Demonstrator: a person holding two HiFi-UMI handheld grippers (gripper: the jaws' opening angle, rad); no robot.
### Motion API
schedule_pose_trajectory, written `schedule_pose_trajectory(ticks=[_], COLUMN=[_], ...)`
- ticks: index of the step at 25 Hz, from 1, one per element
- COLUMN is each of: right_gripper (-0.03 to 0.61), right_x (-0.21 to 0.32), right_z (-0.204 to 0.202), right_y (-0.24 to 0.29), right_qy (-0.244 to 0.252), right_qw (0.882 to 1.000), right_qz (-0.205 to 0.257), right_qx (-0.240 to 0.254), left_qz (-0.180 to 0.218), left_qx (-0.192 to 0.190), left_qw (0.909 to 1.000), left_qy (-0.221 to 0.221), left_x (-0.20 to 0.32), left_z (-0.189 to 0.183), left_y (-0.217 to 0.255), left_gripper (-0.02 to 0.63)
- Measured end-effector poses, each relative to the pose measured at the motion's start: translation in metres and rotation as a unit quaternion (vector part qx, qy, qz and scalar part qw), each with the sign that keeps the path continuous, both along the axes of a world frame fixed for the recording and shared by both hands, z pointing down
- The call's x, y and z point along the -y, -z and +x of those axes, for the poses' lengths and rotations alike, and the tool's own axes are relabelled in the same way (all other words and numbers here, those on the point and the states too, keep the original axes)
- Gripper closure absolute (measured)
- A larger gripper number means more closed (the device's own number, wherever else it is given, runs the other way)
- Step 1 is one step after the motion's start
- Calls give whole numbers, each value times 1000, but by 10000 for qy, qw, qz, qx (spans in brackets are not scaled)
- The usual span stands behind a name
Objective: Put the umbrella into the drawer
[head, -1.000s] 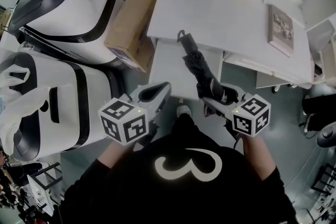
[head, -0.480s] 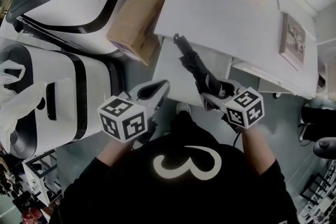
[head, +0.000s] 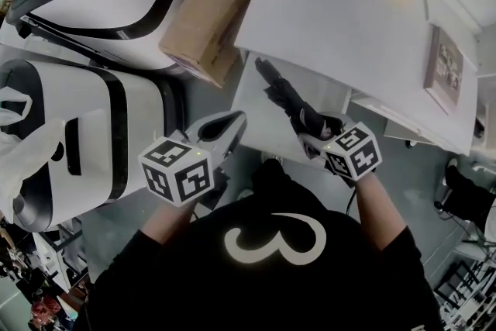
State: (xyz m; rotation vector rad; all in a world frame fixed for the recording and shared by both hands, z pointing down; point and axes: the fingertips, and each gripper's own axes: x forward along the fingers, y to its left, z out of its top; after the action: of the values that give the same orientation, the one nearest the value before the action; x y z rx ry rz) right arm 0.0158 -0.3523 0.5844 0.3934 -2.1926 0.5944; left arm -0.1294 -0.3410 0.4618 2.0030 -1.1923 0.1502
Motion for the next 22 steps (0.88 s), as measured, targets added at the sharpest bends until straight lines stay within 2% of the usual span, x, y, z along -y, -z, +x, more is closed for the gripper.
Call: schedule_pose_trajectory(ticks=[17, 22], right_gripper=[348, 348], right_x=[12, 21], right_z=[-4, -7], right_y=[-90, -117], right_qy=[589, 695], right_qw=[9930, 9895], right_qz=[-534, -535], right_qx=[-871, -1146], left_qz=[-286, -336], left_qx=[83, 105], left_qw=[9993, 9989], left_qy=[233, 311], left_x=[18, 20], left_z=[-14, -20], left_y=[-22, -26], left_gripper=[604, 604])
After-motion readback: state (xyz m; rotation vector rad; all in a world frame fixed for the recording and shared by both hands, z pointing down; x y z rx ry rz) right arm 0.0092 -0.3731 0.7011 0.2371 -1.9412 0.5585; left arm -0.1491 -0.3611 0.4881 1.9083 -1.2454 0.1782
